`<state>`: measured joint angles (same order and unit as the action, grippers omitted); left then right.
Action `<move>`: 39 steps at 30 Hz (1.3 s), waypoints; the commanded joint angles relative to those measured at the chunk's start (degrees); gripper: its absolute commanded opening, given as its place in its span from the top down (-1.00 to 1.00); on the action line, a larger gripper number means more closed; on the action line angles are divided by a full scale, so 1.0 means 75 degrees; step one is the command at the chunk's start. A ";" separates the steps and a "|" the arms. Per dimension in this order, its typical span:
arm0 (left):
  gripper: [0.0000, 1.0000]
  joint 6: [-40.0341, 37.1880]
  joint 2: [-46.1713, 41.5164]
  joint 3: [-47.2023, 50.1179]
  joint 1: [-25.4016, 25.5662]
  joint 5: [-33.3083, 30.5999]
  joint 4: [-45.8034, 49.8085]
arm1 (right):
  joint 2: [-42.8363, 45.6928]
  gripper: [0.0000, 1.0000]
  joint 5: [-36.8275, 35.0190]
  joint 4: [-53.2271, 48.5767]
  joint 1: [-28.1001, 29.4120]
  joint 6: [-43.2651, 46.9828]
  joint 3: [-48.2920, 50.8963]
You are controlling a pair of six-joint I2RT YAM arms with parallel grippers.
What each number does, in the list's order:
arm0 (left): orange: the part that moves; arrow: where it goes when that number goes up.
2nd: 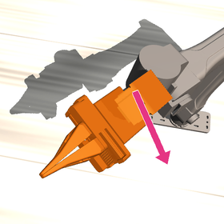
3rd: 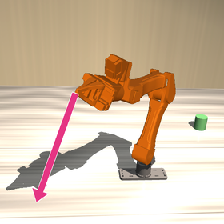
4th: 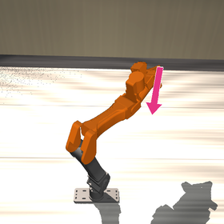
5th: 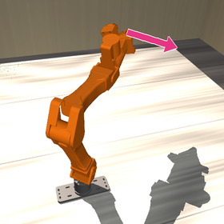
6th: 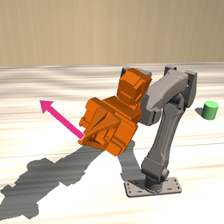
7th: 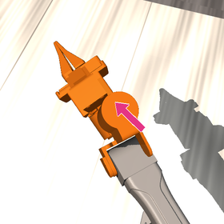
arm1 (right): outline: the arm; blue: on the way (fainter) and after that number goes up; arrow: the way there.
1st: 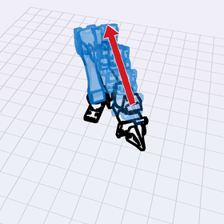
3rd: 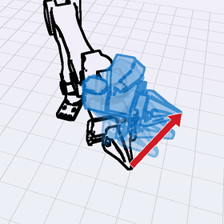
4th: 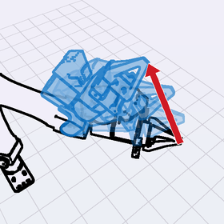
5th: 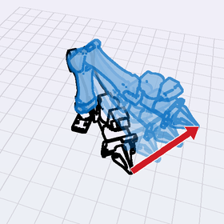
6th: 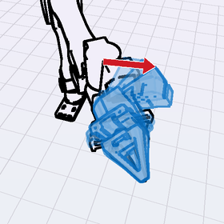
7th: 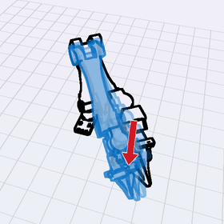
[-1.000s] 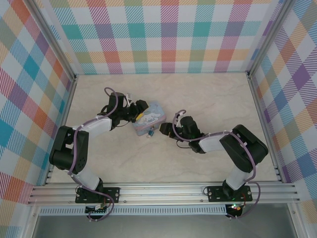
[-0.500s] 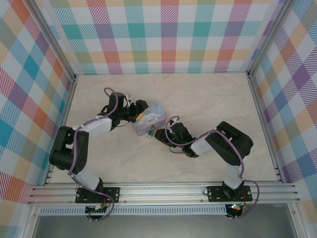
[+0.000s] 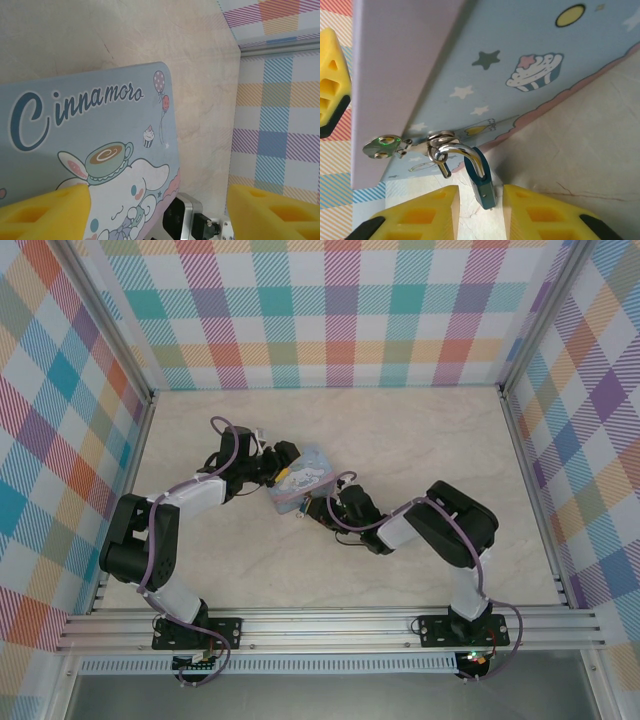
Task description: Unlock the padlock with the key
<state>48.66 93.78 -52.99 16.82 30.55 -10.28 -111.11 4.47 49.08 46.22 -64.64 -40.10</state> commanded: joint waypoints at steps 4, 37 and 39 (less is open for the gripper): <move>-0.44 0.0094 0.0023 0.0088 0.0090 0.0029 -0.0095 | -0.0439 0.46 -0.0010 -0.0054 0.0129 -0.0192 -0.0190; -0.44 0.0028 -0.0067 0.0342 0.0113 -0.0053 -0.0050 | -0.0331 0.86 -0.0753 0.1030 0.0055 -0.0242 0.0236; -0.44 0.0026 -0.0088 0.0408 0.0116 -0.0058 -0.0047 | -0.0262 0.87 -0.0829 0.1000 0.0005 -0.0493 0.0315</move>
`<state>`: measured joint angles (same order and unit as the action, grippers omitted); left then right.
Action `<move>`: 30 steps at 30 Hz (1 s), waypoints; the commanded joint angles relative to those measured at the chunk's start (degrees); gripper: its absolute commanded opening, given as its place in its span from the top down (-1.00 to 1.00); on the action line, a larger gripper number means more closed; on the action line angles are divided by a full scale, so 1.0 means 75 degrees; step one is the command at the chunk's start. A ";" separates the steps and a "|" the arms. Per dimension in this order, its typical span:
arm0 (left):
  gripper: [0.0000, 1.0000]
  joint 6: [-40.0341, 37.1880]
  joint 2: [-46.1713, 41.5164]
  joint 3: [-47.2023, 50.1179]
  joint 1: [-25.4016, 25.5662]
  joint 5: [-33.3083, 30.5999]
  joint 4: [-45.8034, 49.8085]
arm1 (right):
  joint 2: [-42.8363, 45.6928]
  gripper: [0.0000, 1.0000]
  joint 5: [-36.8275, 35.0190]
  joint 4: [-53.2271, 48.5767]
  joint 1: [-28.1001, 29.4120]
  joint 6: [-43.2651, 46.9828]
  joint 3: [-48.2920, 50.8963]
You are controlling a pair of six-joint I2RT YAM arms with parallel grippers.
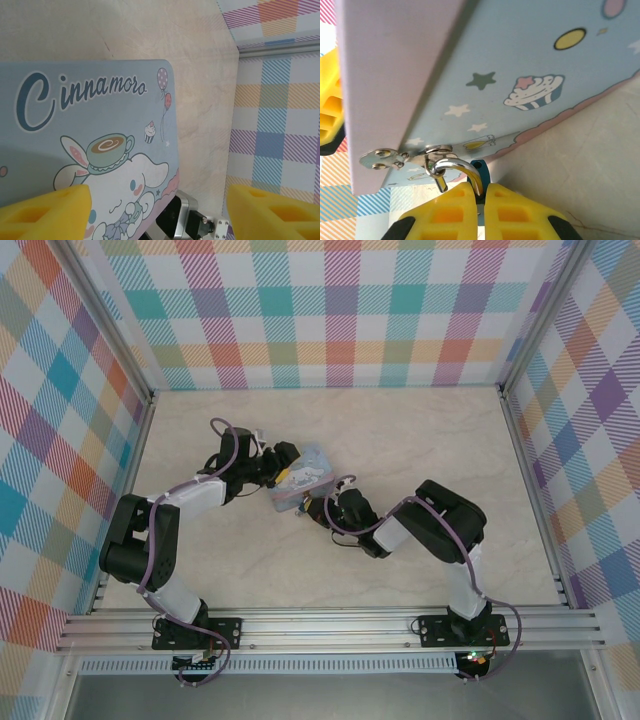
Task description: Unlock the padlock with the key
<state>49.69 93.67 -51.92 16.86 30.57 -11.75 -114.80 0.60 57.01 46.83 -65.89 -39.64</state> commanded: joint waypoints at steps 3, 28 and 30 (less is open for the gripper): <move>-0.44 -0.0110 -0.0122 0.0392 0.0109 -0.0065 0.0147 | 0.0334 0.87 -0.0329 -0.0232 -0.0138 -0.0756 0.0261; -0.45 0.0004 -0.0501 0.1242 0.0318 -0.0478 0.0002 | 0.0962 0.89 -0.0861 -0.1192 -0.0469 -0.2055 0.0176; -0.45 -0.0026 -0.0523 0.1151 0.0318 -0.0466 0.0070 | 0.1157 0.88 -0.0967 -0.1405 -0.0478 -0.1902 0.0286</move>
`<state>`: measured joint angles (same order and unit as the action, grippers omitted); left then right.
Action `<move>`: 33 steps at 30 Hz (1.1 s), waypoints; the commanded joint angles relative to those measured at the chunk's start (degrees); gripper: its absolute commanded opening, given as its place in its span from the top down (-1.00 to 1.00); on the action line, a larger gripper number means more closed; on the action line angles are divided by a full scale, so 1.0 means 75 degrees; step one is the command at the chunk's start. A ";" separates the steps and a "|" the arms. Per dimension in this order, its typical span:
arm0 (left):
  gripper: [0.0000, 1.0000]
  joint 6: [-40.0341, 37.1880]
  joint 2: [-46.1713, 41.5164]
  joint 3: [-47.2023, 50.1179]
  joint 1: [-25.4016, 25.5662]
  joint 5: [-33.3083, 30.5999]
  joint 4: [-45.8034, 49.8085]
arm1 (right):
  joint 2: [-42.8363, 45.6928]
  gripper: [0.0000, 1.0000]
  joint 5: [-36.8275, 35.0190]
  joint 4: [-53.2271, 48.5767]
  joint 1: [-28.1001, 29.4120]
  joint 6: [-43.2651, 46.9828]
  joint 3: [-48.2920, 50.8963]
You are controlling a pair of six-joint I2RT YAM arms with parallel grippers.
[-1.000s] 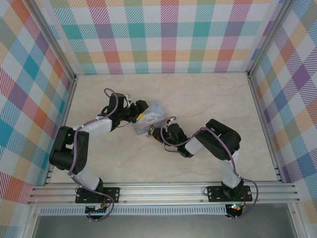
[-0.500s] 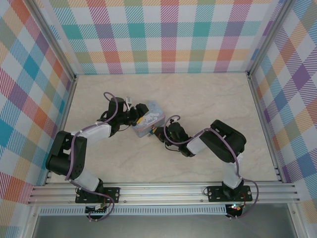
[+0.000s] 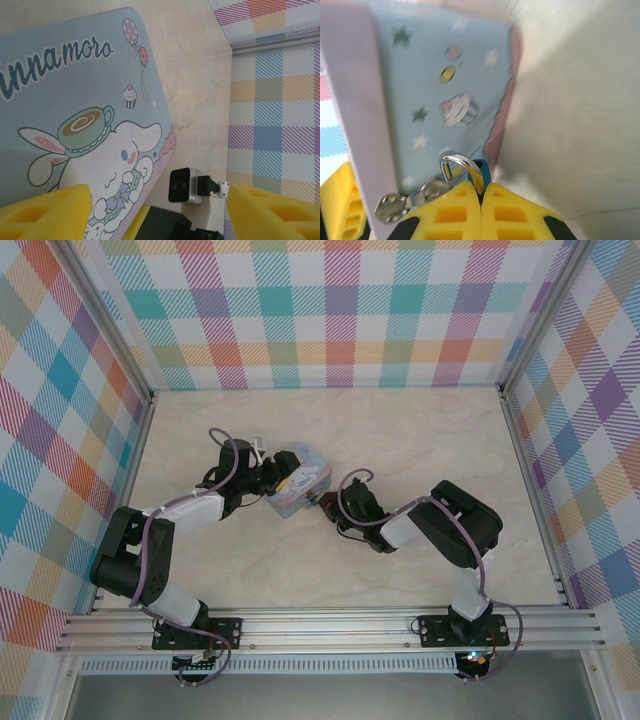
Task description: Unlock the padlock with the key
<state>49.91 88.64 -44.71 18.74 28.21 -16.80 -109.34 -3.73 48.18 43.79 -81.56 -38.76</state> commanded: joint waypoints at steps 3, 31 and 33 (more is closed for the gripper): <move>-0.46 -0.0102 0.0094 0.0007 0.0056 -0.0106 0.0870 | 0.0758 0.88 -0.0468 -0.0520 -0.0127 0.0494 0.0394; -1.00 -0.2020 -0.6666 0.2086 -0.0940 -0.3161 0.3057 | 0.6305 0.83 0.3115 -0.8346 -0.1672 0.6779 -0.0667; -1.00 -0.1783 -0.7421 0.2583 -0.0940 -0.3410 0.3127 | 0.6188 0.83 0.3653 -0.8381 -0.1690 0.6770 -0.0601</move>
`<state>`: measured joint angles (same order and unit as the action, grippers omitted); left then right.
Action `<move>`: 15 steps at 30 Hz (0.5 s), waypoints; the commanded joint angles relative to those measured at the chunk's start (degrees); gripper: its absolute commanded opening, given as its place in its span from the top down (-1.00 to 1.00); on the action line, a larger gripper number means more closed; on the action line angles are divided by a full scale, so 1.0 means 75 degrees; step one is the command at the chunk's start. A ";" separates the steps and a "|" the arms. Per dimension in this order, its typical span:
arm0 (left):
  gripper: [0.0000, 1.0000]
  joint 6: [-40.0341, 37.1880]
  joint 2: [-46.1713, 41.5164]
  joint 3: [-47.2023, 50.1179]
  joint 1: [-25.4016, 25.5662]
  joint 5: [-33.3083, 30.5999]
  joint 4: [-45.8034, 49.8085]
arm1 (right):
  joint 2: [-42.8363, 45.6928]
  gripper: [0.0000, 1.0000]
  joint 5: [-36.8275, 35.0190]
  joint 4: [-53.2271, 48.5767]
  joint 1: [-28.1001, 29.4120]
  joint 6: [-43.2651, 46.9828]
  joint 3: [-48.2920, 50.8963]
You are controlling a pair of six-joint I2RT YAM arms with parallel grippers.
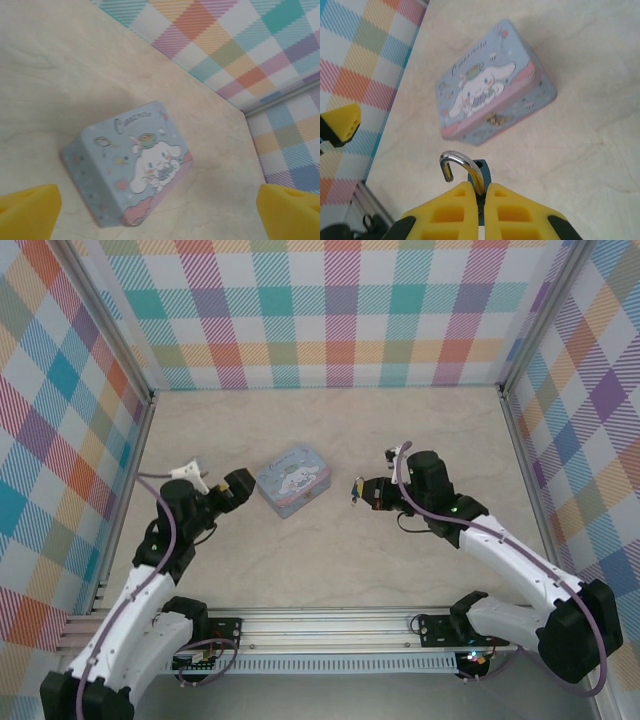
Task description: Unlock the padlock with the key
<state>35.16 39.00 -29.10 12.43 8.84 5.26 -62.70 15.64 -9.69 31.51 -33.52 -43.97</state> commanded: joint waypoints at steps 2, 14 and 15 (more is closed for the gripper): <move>-1.00 0.0370 -0.1299 0.0856 -0.0097 -0.0918 0.0337 | -0.0290 0.83 0.1598 -0.0626 -0.0058 0.0344 0.0117; -1.00 0.0789 -0.1638 0.1344 -0.0098 -0.0625 0.0767 | -0.2656 0.82 0.2657 0.0075 -0.0076 0.0067 -0.0051; -1.00 0.0808 -0.1626 0.1360 -0.0095 -0.0627 0.0753 | -0.2840 0.82 0.2671 0.0114 -0.0099 0.0060 -0.0075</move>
<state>39.86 27.35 -19.75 12.27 4.38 10.76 -81.41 32.36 -11.40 31.09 -32.58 -43.70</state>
